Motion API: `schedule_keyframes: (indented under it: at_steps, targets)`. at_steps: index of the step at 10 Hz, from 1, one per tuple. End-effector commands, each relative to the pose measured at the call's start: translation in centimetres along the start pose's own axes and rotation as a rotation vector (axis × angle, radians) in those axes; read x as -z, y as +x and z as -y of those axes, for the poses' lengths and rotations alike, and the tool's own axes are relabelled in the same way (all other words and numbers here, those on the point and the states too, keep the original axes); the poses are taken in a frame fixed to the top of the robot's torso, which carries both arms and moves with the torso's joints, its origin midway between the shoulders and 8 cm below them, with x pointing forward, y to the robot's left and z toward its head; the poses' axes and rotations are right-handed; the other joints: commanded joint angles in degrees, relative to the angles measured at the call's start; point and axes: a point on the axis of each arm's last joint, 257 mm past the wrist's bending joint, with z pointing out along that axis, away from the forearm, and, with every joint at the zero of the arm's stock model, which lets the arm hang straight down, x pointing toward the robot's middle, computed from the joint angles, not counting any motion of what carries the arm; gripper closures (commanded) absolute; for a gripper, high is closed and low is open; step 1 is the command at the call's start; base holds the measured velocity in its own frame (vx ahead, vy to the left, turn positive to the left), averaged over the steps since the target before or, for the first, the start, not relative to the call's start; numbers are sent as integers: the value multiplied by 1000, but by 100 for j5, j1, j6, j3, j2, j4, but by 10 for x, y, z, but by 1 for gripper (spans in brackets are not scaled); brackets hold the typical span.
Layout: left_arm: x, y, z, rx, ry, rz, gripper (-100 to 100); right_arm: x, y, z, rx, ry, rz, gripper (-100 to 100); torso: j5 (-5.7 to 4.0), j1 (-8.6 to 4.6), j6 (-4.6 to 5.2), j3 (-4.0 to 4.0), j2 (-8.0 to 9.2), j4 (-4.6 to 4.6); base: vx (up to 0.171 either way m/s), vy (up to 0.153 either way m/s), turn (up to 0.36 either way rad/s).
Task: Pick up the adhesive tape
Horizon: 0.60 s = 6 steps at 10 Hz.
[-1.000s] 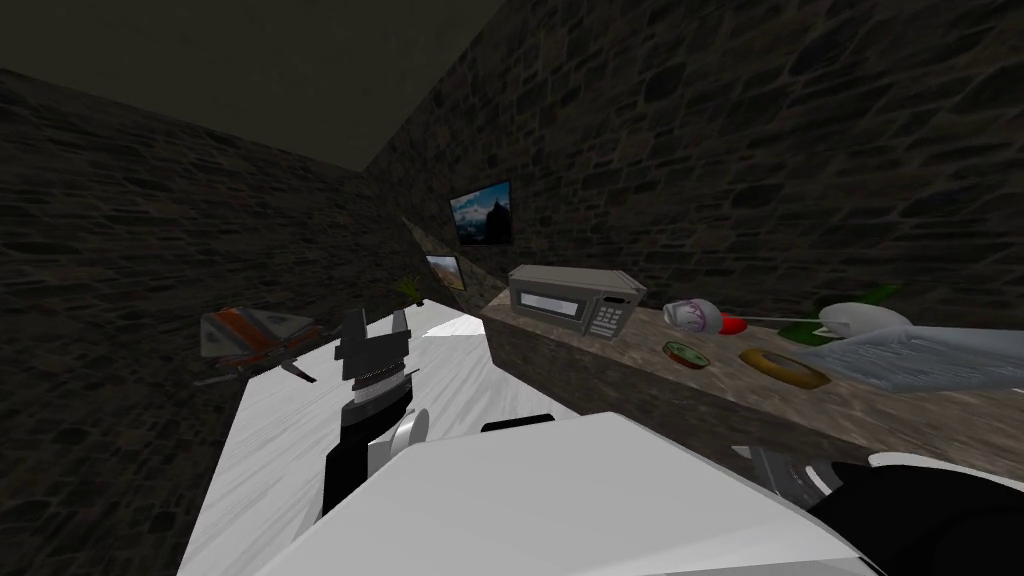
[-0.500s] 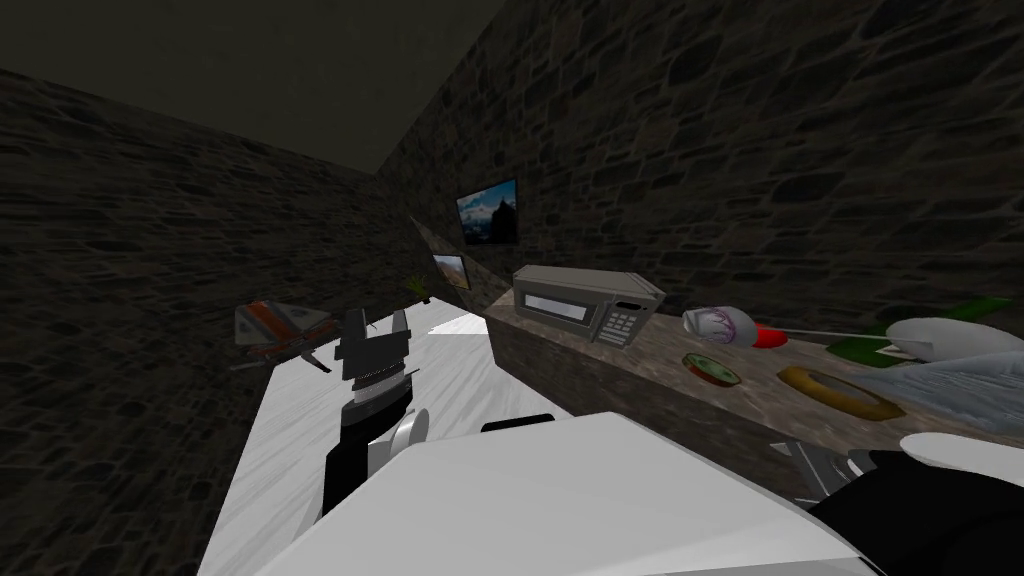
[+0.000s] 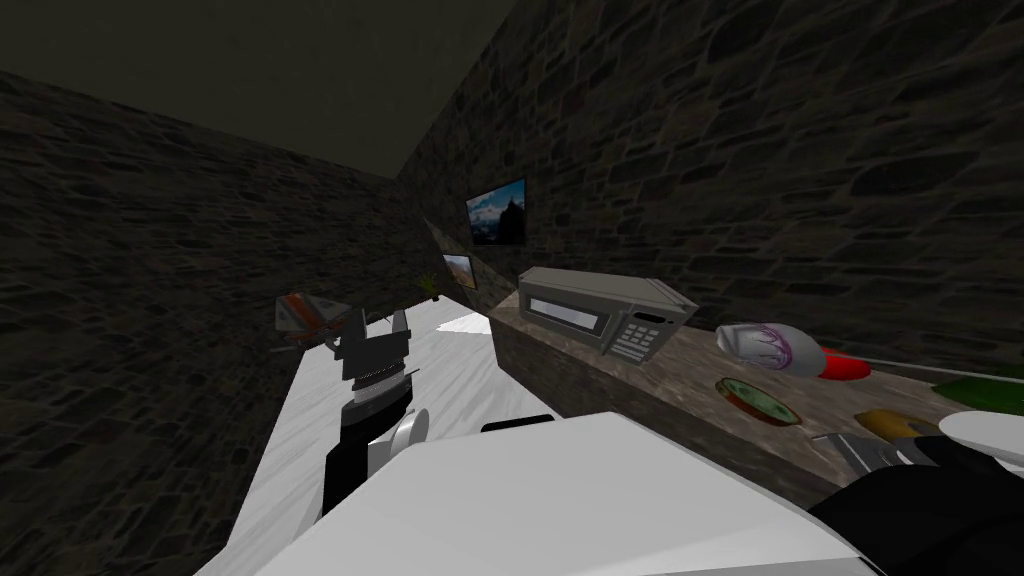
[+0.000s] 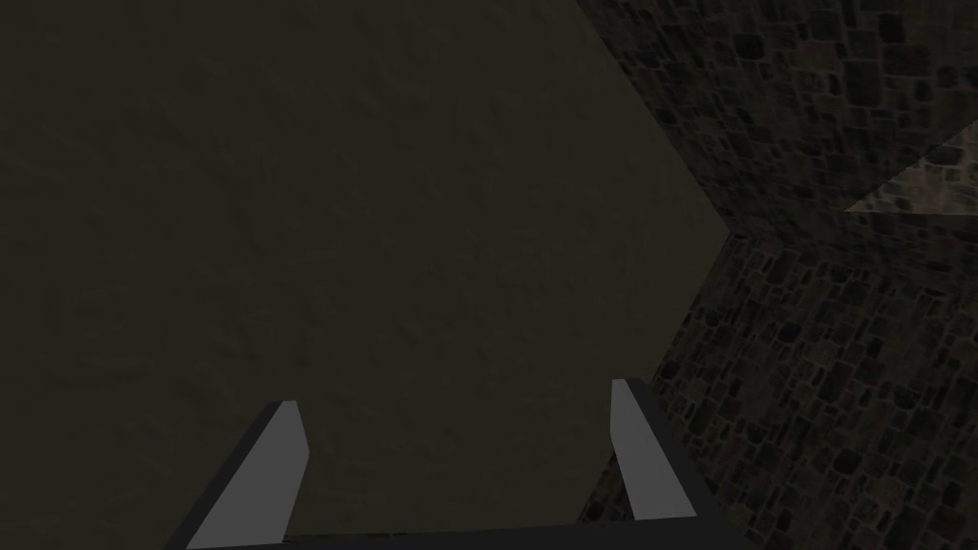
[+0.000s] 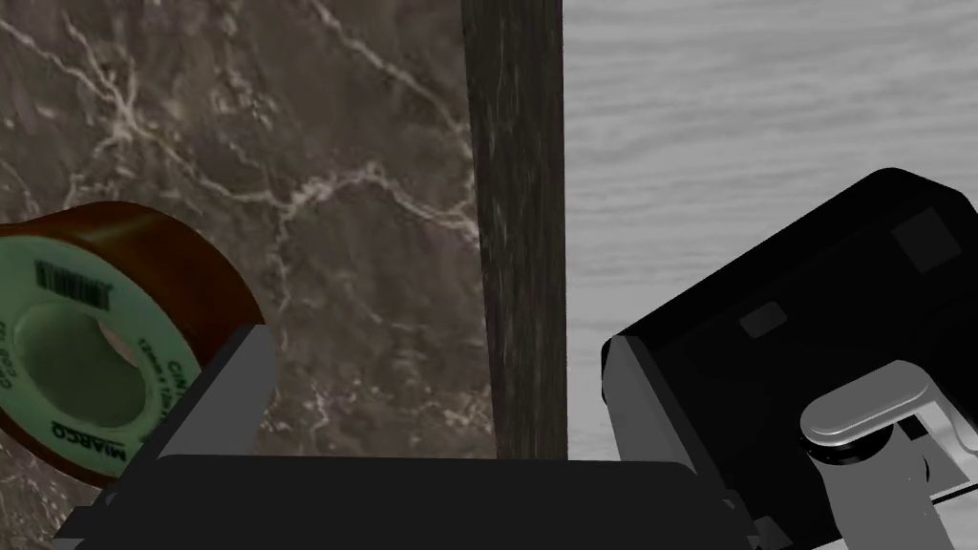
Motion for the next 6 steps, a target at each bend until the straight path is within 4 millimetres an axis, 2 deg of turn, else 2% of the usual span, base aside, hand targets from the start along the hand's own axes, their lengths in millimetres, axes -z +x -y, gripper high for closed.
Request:
schedule_keyframes:
  at_steps: [1, 4, 5, 6]
  targets:
    - [0, 0, 0, 0, 0, 0, 0, 10, 7, 12, 32, 11, -28, -100, 0, 0, 0, 0, 0, 0, 104, -107, 134]
    - [0, 0, 0, 0, 0, 0, 0, 9, 8, 11, 45, 5, -31, -100, -6, -16, -2, -6, -10, -3, 94, -90, 123]
    - [0, 0, 0, 0, 0, 0, 0, 9, 8, 11, 48, 4, -31, 0, -4, 2, 5, 4, 8, 1, 10, -11, -3]
    - [0, 0, 0, 0, 0, 0, 0, 3, 13, 3, 14, 0, -37, -100, 2, 20, 6, 14, 26, 6, -61, -8, 195]
